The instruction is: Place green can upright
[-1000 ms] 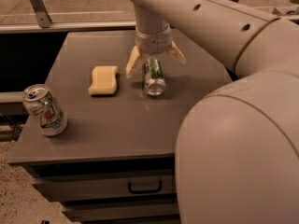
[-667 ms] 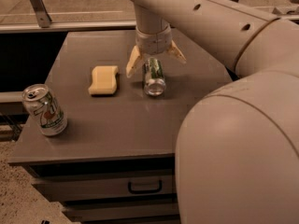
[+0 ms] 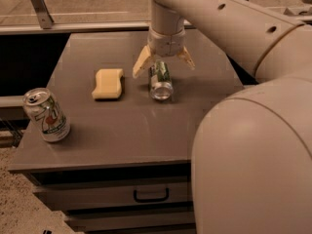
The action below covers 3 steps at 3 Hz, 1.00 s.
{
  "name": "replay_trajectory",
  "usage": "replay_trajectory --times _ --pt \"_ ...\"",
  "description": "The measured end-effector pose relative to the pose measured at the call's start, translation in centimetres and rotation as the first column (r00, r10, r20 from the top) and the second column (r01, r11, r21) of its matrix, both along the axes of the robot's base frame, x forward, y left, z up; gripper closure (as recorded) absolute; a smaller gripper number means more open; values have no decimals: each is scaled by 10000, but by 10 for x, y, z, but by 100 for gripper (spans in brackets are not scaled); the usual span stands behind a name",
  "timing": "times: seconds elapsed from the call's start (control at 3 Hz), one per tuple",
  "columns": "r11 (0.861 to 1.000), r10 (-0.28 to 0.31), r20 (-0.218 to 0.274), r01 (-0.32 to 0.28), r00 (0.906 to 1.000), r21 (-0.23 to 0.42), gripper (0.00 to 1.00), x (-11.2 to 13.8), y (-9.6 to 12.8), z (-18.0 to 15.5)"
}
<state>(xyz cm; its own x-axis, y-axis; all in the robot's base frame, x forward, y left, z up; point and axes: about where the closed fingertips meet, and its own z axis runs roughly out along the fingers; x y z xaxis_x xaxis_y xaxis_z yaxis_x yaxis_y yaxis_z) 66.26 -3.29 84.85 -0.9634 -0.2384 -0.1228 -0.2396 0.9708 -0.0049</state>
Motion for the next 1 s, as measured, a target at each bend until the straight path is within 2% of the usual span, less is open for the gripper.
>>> replay_trajectory --times 0.33,0.67,1.0 --pt "9967 -281 7 280 9996 764 0 0 -1 0" --pt "9935 -521 124 506 9986 1021 0 -1 -1 0" --pt "9933 -676 230 651 9974 954 0 -2 0 0"
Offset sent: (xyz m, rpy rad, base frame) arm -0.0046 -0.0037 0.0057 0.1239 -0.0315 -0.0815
